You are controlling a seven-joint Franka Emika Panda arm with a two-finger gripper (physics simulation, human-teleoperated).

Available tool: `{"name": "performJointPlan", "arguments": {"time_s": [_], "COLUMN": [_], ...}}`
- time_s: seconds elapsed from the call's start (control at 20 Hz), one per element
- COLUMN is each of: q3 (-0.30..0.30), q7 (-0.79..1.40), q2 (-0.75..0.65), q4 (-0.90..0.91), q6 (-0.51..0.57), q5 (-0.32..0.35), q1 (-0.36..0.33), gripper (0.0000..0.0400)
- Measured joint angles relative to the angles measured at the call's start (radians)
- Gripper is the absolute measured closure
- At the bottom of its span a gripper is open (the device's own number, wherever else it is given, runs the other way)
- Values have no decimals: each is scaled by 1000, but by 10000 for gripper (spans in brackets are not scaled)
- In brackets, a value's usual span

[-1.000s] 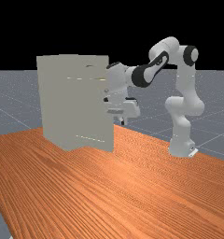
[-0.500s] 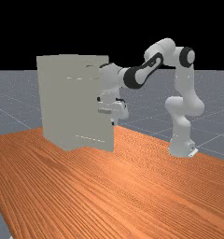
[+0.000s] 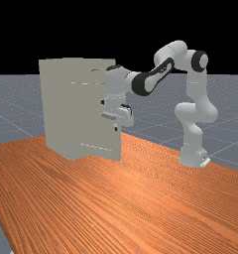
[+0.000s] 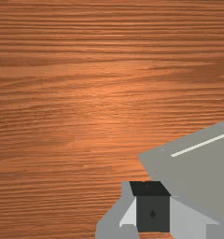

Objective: Close the cabinet door

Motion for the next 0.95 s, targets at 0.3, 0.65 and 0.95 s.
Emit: {"name": "performJointPlan", "arguments": {"time_s": [0.3,0.65,0.95], "q3": [-236,-701,-890], "q7": [-23,-93,-193], "q2": [-97,-146,-263], "q4": [-121,-107,-121], "q6": [-11,-6,-37], "q5": [-75,-103,-192], "q1": [203,396,488], "gripper": [400,400,400]}}
